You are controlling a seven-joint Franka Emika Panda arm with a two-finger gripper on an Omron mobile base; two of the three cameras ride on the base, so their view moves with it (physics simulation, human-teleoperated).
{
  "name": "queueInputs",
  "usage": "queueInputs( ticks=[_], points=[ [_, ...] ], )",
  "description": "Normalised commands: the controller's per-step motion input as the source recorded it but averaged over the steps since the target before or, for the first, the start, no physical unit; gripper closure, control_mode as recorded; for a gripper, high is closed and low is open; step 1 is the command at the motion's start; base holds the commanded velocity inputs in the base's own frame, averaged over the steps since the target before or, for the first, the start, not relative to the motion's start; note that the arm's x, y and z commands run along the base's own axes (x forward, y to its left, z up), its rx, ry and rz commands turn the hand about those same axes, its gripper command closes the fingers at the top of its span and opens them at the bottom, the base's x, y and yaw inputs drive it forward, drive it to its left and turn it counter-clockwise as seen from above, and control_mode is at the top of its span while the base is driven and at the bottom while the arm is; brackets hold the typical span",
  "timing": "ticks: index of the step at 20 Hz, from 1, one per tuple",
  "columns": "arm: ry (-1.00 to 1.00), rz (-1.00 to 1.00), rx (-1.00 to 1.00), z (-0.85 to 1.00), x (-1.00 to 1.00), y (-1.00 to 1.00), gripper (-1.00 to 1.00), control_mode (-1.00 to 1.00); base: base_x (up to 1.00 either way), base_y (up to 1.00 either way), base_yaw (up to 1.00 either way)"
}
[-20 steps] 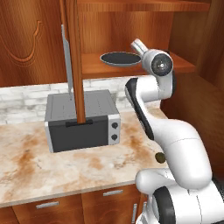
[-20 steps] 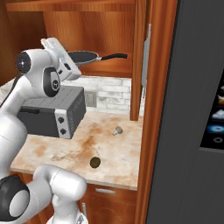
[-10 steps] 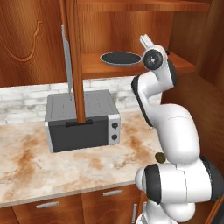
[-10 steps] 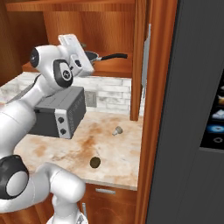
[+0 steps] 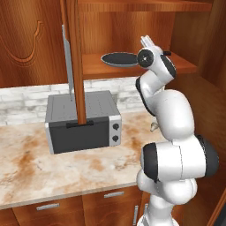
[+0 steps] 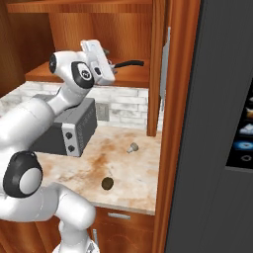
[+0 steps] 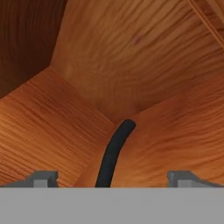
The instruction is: Pick the pan from the cabinet and place it on the stove. Then turn on the stove burner for the pan.
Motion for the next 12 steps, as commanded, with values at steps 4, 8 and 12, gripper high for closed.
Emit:
queueInputs(
  ticks=[4, 8, 12],
  points=[
    [0.06, -0.04, 0.07, 0.0, 0.38, -0.3, -1.0, -1.0, 0.0, 0.0, 0.0],
    [0.09, -0.01, 0.09, 0.0, 0.34, -0.3, -1.0, -1.0, 0.0, 0.0, 0.0],
    [0.03, 0.0, 0.09, -0.01, 0.32, -0.27, -1.0, -1.0, 0.0, 0.0, 0.0]
  ],
)
